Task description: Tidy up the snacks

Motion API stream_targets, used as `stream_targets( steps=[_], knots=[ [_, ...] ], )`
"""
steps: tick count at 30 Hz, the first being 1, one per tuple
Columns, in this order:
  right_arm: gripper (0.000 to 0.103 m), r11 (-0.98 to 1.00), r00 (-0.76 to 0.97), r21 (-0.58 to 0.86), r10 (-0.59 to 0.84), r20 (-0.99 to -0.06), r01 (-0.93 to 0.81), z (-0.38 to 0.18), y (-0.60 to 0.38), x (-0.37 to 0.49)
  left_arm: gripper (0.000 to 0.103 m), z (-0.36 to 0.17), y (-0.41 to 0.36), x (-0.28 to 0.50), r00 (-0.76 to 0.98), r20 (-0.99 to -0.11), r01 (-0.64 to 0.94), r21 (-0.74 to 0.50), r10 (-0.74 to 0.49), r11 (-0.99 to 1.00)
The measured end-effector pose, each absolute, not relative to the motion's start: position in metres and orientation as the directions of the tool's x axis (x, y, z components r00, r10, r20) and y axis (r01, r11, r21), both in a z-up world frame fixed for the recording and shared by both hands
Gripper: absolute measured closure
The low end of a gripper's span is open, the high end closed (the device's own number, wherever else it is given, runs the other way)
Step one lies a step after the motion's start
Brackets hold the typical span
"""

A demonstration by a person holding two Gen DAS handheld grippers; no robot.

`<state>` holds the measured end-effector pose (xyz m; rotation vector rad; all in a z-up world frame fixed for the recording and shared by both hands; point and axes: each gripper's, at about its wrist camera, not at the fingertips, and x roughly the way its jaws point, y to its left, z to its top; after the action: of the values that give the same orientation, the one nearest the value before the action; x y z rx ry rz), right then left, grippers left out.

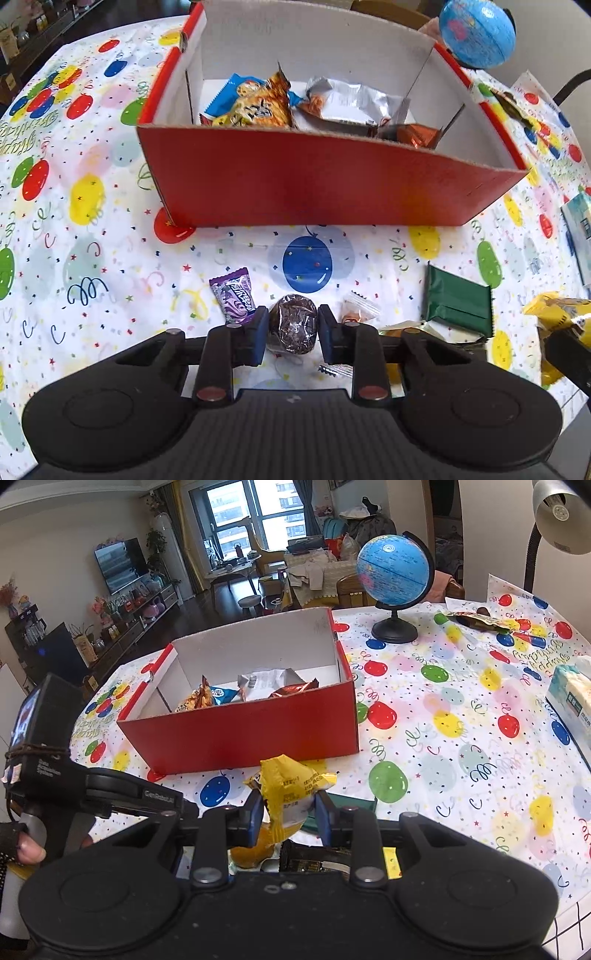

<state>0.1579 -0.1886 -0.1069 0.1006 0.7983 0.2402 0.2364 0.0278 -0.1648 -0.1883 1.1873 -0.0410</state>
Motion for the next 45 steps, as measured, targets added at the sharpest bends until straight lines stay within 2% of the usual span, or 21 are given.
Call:
stream_targets(
  steps=[14,21,33,45],
  knots=[
    [0.075,0.95,0.73,0.215,0.311,-0.609,-0.226,-0.064,-0.19,0.185,0.076,-0.057,0.037,0.231,0.581,-0.798,-0.013,-0.206,-0.16,0.978],
    [0.075,0.949,0.739,0.197,0.316,-0.595,-0.247,-0.052,-0.179,0.221,0.076,-0.037,0.041,0.262,0.623,-0.774,-0.01,-0.159,-0.118,0.987],
    [0.075,0.955,0.677,0.151,0.288,-0.677,-0.256,-0.079,-0.149,0.291,0.076,-0.069,0.055,0.339,0.579,-0.814,-0.038,-0.079,-0.043,0.996],
    [0.075,0.964,0.6,0.157,0.256,-0.758,-0.213,-0.114,-0.14,0.336,0.076,-0.11,0.055,0.387,0.509,-0.86,-0.012,-0.046,-0.034,0.999]
  ],
)
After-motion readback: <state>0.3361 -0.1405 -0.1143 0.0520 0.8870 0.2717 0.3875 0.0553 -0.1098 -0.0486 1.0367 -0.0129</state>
